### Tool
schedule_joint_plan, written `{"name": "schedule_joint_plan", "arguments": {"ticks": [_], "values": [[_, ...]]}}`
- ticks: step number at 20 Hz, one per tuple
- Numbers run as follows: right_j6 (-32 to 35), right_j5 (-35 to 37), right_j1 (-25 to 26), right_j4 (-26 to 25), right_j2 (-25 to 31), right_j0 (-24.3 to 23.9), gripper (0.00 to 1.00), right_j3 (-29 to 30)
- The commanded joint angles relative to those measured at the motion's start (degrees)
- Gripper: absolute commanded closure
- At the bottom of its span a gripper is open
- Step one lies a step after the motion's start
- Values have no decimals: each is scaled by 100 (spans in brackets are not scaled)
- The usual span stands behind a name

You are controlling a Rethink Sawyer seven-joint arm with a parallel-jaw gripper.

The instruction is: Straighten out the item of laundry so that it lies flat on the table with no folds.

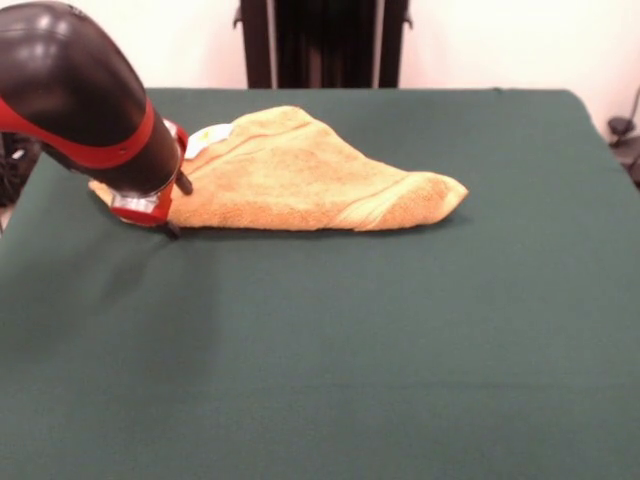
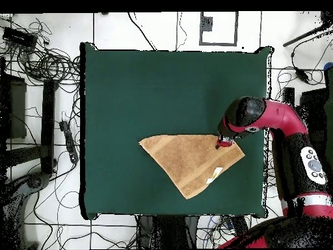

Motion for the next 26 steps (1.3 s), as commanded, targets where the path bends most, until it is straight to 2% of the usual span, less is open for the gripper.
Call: {"name": "schedule_joint_plan", "arguments": {"ticks": [1,6,7,20,23,26], "values": [[-616,-695,442,-17,241,338,0,387],[-762,-852,410,-51,293,269,0,465],[-731,-835,401,-84,263,308,100,439],[-761,-788,388,-26,236,249,100,415],[-662,-524,357,-216,37,454,100,253],[-828,-809,336,-97,223,263,100,414]]}}
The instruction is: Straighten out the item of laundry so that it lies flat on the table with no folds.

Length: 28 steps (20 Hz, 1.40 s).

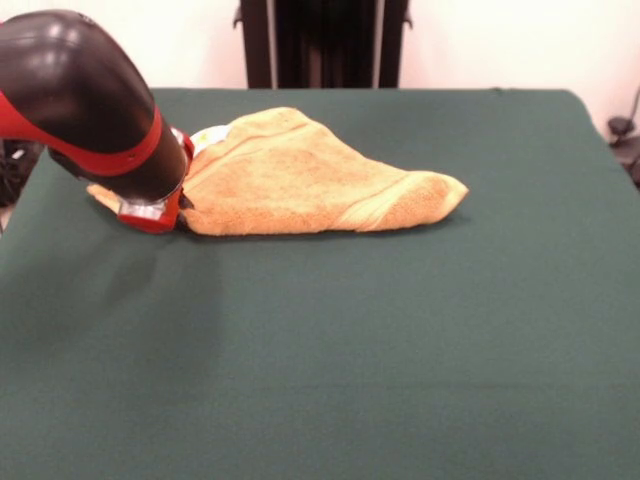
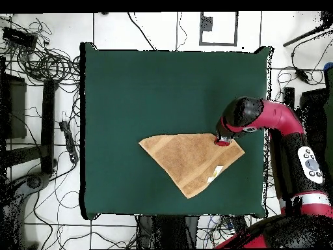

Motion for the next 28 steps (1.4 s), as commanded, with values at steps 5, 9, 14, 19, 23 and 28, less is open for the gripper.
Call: {"name": "schedule_joint_plan", "arguments": {"ticks": [5,9,14,19,23,28], "values": [[-886,-1331,241,-84,463,65,100,598],[-987,-2425,291,-139,830,-281,100,948],[-947,-3357,340,-623,965,-398,100,1111],[-611,-4194,278,-1123,908,-363,100,1265],[-280,-4592,213,-1471,762,-228,100,1283],[49,-5090,141,-1859,668,-136,100,1375]]}}
